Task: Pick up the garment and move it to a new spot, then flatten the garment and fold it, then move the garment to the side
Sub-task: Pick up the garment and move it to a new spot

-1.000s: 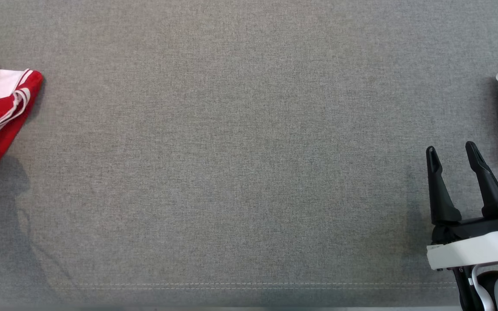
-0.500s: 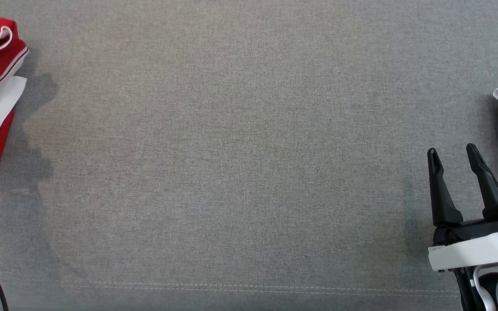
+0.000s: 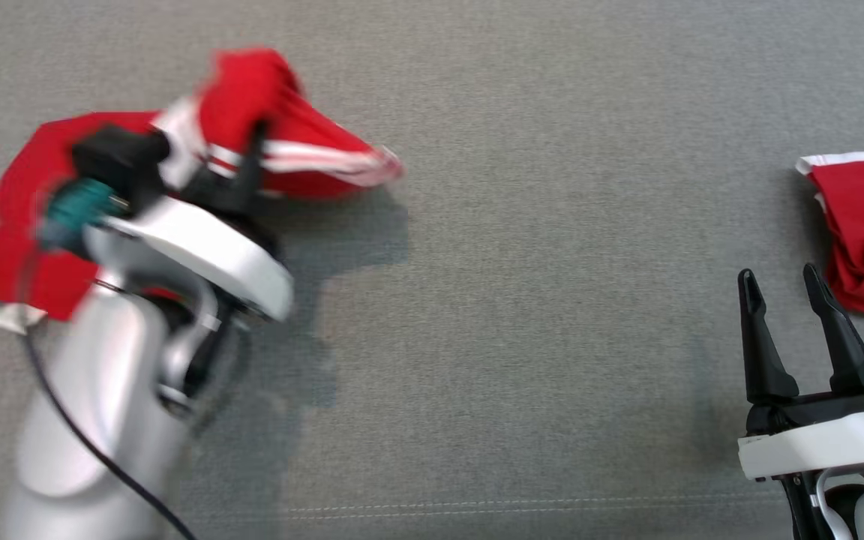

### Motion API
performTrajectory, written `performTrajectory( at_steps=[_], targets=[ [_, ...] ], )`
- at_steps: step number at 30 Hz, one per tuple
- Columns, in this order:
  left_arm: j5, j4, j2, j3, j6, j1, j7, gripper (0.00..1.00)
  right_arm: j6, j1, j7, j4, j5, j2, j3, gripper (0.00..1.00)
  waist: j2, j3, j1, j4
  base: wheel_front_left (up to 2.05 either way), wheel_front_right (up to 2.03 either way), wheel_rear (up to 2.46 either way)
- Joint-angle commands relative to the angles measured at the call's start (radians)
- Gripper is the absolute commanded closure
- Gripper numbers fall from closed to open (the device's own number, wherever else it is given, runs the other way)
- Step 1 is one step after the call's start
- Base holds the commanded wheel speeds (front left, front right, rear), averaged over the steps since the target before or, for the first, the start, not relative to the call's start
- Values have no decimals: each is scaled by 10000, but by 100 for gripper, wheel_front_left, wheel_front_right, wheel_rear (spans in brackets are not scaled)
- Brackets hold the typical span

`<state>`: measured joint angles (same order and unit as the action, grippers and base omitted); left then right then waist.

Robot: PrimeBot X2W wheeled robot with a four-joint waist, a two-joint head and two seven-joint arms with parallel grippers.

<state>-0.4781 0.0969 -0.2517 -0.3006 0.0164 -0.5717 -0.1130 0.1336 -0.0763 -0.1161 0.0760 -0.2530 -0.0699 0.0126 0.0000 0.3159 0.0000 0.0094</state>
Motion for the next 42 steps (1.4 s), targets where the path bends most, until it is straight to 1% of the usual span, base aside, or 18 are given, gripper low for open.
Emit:
performTrajectory(
  at_steps=[1,3,6,9,14,17,20,21,22,23,24,27,31,33,34,37,42],
  targets=[
    [-85,-390,-167,208,-60,-27,-26,100,-29,-66,-136,184,-101,-50,-197,0,0,-10,0,-265,0,0,0],
    [-237,-414,400,-306,34,221,-68,100,-29,-97,-179,159,-123,-15,-209,0,0,19,0,-561,0,0,0],
    [-342,8,1153,-1206,340,313,-185,100,-29,-130,-249,75,-157,36,-247,0,0,53,0,-1063,0,0,0],
    [-364,567,1594,-1988,574,109,-262,100,-29,-171,-355,-35,-229,83,-328,0,0,117,0,-1635,0,0,0],
    [-472,1466,1909,-3011,810,-534,-260,100,-29,-189,-545,-270,-374,143,-453,0,0,290,0,-2548,0,0,0],
    [-616,2043,1968,-3346,849,-839,-202,100,-29,-215,-668,-454,-488,166,-525,0,0,397,0,-3047,0,0,0],
    [-869,2673,1995,-3560,853,-1021,-128,100,-29,-258,-782,-648,-599,181,-594,0,0,481,0,-3403,0,0,0],
    [-929,2898,2000,-3619,841,-1078,-128,76,-29,-279,-816,-709,-633,184,-628,0,0,494,0,-3483,0,0,0],
    [-929,2898,2000,-3619,841,-1078,-128,76,-29,-279,-816,-709,-633,184,-628,0,0,494,0,-3483,0,0,0],
    [-955,3084,2003,-3709,850,-1150,-129,9,-29,-300,-849,-759,-666,186,-642,0,0,514,0,-3527,0,0,0],
    [-982,3230,2005,-3827,875,-1214,-146,0,-29,-314,-884,-807,-686,188,-638,0,0,512,0,-3537,0,0,0],
    [-1125,3222,2009,-4109,960,-1382,-35,0,-29,-309,-967,-926,-710,192,-539,0,0,460,0,-3419,0,0,0],
    [-1207,2462,1984,-4337,1030,-1573,129,0,-29,-362,-1020,-979,-690,194,-452,0,0,358,0,-2990,0,0,0],
    [-1051,1885,1742,-4287,982,-1626,251,0,-29,-398,-1028,-971,-625,194,-374,0,0,278,0,-2700,0,0,0],
    [-968,1568,1573,-4204,883,-1619,305,0,-29,-417,-1025,-958,-587,195,-335,0,0,232,0,-2541,0,0,0],
    [-662,592,885,-3806,375,-1472,426,0,-29,-482,-979,-877,-446,194,-204,0,0,86,0,-2047,0,0,0],
    [-356,-803,-408,-2504,-919,-726,829,0,-29,-553,-857,-677,-191,62,20,0,0,-169,0,-1213,0,0,0]
  ],
)
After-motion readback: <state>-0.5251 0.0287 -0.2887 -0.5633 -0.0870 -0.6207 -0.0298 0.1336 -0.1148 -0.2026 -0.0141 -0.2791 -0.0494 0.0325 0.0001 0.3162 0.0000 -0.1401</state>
